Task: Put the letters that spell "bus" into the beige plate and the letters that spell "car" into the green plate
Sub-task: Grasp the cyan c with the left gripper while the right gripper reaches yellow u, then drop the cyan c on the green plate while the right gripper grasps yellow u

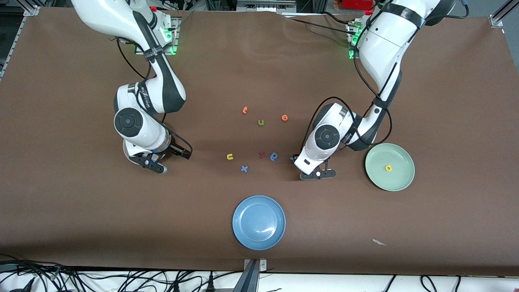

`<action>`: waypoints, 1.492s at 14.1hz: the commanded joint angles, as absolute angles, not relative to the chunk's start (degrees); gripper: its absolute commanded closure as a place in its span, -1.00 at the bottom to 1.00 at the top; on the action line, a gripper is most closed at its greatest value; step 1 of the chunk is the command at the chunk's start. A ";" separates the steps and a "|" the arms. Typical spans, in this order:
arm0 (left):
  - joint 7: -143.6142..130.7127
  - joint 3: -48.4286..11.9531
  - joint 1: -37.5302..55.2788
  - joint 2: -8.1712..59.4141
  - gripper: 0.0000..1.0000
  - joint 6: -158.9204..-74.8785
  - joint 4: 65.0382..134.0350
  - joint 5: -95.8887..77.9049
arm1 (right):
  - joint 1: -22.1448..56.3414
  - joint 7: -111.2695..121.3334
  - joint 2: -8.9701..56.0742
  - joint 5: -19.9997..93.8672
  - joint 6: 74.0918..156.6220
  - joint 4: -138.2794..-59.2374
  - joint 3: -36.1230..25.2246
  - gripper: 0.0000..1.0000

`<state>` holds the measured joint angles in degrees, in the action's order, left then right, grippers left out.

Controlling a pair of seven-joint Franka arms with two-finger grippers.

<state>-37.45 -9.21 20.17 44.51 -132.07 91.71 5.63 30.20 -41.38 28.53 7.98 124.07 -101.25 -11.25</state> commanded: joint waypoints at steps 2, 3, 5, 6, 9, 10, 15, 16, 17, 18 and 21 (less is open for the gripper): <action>-37.88 -8.44 20.66 46.41 0.30 -132.36 89.91 5.10 | 31.55 -47.45 31.46 8.79 121.03 -96.24 -11.43 -1.00; -37.79 -8.44 20.65 46.49 0.31 -132.45 89.91 5.18 | 31.99 -48.42 31.73 8.79 121.03 -95.89 -11.34 -1.00; -37.71 -8.44 20.65 46.58 0.36 -132.98 89.91 5.27 | 32.08 -50.97 31.99 8.79 121.03 -95.54 -11.34 -1.00; -37.53 -8.44 20.57 46.50 0.39 -133.15 89.91 5.53 | 32.17 -51.93 32.08 8.79 121.11 -95.28 -11.34 -1.00; -37.09 -8.35 20.13 46.15 0.50 -133.15 89.91 5.71 | 32.70 -56.33 33.13 10.11 121.12 -93.79 -11.34 -1.00; -37.00 -8.44 19.95 45.88 0.57 -133.07 89.91 5.80 | 32.96 -56.51 33.31 10.19 121.11 -93.69 -11.42 -1.00; -34.91 -8.26 18.12 43.86 0.68 -131.75 90.00 5.80 | 33.40 -59.49 34.27 11.07 121.11 -92.29 -11.42 -1.00; -32.20 -8.26 17.32 42.73 0.68 -129.40 89.91 5.71 | 33.83 -60.98 35.32 11.51 121.11 -90.98 -11.34 -1.00; -29.56 -8.35 15.57 41.50 0.68 -127.46 90.00 5.71 | 34.53 -63.35 36.29 11.60 121.11 -89.84 -11.42 -0.99; -26.92 -8.52 13.82 40.61 0.68 -126.40 90.00 5.54 | 35.32 -65.54 37.34 11.69 121.20 -88.87 -11.43 -0.99; -15.77 -8.44 8.54 36.84 0.69 -119.11 90.35 5.71 | 37.17 -73.45 41.12 12.91 122.08 -84.65 -11.34 -0.93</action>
